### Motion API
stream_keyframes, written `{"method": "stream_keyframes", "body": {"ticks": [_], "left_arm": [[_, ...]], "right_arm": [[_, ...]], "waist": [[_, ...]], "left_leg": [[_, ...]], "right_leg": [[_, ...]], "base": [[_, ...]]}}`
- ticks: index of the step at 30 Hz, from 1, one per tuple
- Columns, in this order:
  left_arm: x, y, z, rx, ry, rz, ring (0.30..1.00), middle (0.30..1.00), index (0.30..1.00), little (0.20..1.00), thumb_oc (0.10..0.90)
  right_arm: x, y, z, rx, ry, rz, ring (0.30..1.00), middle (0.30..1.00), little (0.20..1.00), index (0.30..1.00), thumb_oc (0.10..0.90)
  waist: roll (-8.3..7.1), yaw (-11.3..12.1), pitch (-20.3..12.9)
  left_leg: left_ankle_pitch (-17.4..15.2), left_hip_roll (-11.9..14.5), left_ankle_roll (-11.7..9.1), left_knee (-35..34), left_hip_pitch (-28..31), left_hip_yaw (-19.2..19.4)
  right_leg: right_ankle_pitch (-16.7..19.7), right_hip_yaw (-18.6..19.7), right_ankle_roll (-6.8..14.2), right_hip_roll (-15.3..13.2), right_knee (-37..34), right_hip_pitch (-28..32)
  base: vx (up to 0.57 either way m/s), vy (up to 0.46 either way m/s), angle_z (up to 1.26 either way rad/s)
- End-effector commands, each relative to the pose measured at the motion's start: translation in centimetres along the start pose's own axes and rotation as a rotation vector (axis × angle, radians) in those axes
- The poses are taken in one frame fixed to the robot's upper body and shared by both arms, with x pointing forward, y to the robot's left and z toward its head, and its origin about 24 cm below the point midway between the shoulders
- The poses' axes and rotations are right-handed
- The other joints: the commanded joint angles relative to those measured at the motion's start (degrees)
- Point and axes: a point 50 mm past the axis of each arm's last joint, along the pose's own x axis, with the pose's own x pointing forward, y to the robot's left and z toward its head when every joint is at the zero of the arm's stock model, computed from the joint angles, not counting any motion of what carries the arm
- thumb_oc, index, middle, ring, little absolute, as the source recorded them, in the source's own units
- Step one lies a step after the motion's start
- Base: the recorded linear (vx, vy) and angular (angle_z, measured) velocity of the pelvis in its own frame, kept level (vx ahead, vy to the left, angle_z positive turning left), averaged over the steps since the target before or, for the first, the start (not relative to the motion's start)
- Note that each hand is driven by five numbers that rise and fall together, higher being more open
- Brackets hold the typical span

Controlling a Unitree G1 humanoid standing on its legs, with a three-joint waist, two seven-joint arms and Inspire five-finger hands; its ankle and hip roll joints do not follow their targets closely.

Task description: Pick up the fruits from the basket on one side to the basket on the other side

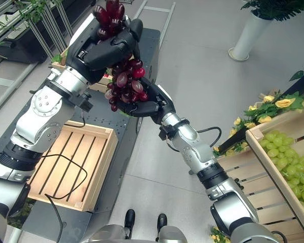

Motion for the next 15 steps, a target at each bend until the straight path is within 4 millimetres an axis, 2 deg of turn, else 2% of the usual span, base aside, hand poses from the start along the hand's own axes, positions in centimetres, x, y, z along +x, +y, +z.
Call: {"method": "stream_keyframes", "body": {"ticks": [1, 6, 12, 14, 15], "left_arm": [[2.1, -0.2, 2.0, -0.069, -0.144, 0.013, 0.300, 0.300, 0.300, 0.300, 0.400], [1.9, 0.5, 0.9, -0.065, -0.104, 0.060, 0.300, 0.300, 0.300, 0.300, 0.400], [1.8, 1.4, -0.8, -0.078, -0.045, 0.120, 0.300, 0.300, 0.300, 0.300, 0.400], [1.7, 1.6, -0.9, -0.078, -0.039, 0.132, 0.300, 0.300, 0.300, 0.300, 0.400], [1.7, 1.8, -1.0, -0.077, -0.036, 0.140, 0.300, 0.300, 0.300, 0.300, 0.400]], "right_arm": [[1.8, 3.1, 1.7, 0.165, -0.171, 0.194, 0.900, 0.900, 0.900, 0.900, 0.800], [1.8, 5.0, 2.6, 0.279, -0.282, 0.317, 0.900, 0.900, 0.900, 0.900, 0.800], [1.9, 5.8, 3.7, 0.292, -0.356, 0.339, 0.900, 0.900, 0.900, 0.900, 0.800], [1.8, 5.7, 3.7, 0.288, -0.361, 0.333, 0.422, 0.422, 0.422, 0.422, 0.482], [1.8, 5.6, 3.6, 0.286, -0.361, 0.329, 0.300, 0.300, 0.300, 0.300, 0.400]], "waist": [[1.53, 0.70, -16.92], [1.71, 0.91, -17.04], [1.82, 0.64, -17.29], [1.82, 0.58, -17.39], [1.82, 0.54, -17.45]], "left_leg": [[-5.10, -1.29, -1.87, -0.21, -0.86, 0.93], [-5.09, -1.30, -1.75, -0.21, -0.85, 0.76], [-5.02, -1.24, -1.66, -0.21, -0.89, 1.00], [-5.05, -1.22, -1.65, -0.21, -0.89, 1.06], [-5.04, -1.20, -1.66, -0.21, -0.89, 1.13]], "right_leg": [[0.04, -1.23, -1.87, 2.03, 0.06, -1.66], [-0.10, -1.29, -1.85, 2.00, 0.06, -1.55], [-0.08, -1.04, -1.79, 2.03, 0.06, -1.69], [-0.08, -0.93, -1.75, 2.03, 0.06, -1.73], [-0.07, -0.88, -1.73, 2.03, 0.06, -1.75]], "base": [[0.00, 0.000, 0.00], [0.00, 0.000, 0.00], [0.01, 0.001, -0.01], [0.02, 0.003, -0.04], [0.02, 0.002, -0.03]]}}
